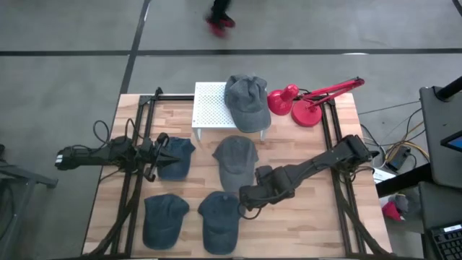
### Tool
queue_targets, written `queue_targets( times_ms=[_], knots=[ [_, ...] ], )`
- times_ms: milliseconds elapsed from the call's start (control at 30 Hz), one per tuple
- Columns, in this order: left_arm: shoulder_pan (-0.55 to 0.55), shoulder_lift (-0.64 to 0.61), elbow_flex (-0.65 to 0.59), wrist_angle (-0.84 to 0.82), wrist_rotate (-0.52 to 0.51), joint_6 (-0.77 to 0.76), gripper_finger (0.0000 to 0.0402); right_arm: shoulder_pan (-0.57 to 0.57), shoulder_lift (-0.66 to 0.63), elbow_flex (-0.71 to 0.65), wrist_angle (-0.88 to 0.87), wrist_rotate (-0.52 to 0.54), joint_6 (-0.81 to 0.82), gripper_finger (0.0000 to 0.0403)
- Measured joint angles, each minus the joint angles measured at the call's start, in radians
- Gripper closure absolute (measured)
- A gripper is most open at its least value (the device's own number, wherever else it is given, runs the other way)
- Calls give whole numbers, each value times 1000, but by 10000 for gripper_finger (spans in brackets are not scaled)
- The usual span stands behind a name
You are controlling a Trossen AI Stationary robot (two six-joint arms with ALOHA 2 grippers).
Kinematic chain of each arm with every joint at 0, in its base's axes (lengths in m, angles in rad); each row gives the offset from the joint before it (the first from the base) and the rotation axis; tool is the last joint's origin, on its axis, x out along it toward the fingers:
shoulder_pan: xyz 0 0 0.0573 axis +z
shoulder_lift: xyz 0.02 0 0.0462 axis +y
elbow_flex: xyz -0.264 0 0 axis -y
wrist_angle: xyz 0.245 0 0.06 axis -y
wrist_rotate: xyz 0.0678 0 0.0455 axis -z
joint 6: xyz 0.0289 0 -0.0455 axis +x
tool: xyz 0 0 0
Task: Pick & Place hat
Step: Stack the gray cap on the gray caps on the shelf
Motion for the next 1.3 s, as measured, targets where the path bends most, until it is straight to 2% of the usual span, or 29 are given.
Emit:
queue_targets(
  times_ms=[333, 900, 1300],
  knots=[
    [0, 0, 0, 0, 0, 1, 401, -6, 0, -27, 99, -4, -20, 225],
    [0, 0, 0, 0, 0, 3, 401, -55, 0, -21, 133, 0, -92, 219],
    [0, 0, 0, 0, 0, 3, 401, -113, 0, -21, 162, 104, -114, 218]
  ],
)
